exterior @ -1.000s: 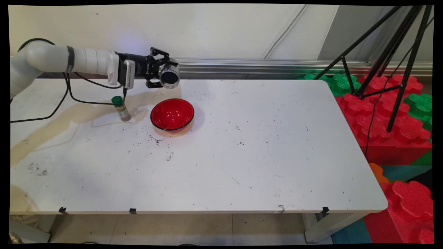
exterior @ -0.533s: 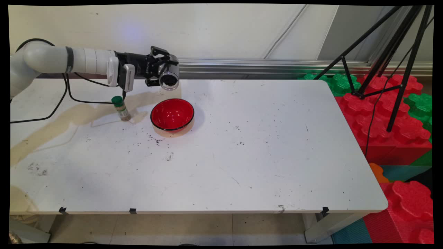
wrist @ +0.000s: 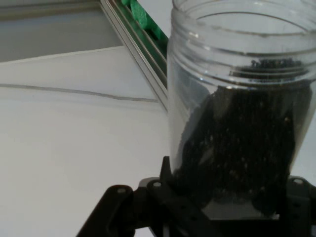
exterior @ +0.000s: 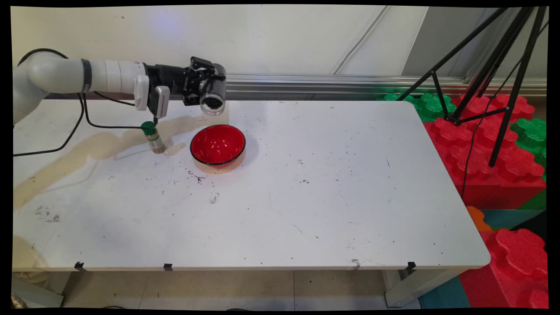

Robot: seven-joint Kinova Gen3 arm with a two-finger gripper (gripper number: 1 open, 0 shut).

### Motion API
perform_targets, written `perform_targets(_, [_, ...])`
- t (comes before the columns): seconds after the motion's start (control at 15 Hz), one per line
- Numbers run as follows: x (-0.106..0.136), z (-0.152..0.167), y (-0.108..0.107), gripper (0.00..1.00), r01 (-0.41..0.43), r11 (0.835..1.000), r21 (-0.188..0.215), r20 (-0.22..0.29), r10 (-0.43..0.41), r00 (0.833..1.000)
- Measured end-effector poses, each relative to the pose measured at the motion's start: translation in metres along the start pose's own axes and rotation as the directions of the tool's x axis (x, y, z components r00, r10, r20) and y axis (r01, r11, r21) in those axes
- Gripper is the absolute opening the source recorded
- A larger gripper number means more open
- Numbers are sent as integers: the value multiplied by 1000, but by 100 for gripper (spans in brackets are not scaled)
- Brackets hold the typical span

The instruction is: Pour the black seasoning powder in the red bowl

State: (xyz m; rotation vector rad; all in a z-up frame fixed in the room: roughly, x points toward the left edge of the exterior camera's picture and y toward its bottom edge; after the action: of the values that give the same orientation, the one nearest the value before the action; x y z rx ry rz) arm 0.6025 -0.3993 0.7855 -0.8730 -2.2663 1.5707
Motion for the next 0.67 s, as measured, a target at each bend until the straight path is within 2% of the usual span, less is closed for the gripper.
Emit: perform_targets(0.67, [3,-4,-1,0,-133,991,14,4,133,991])
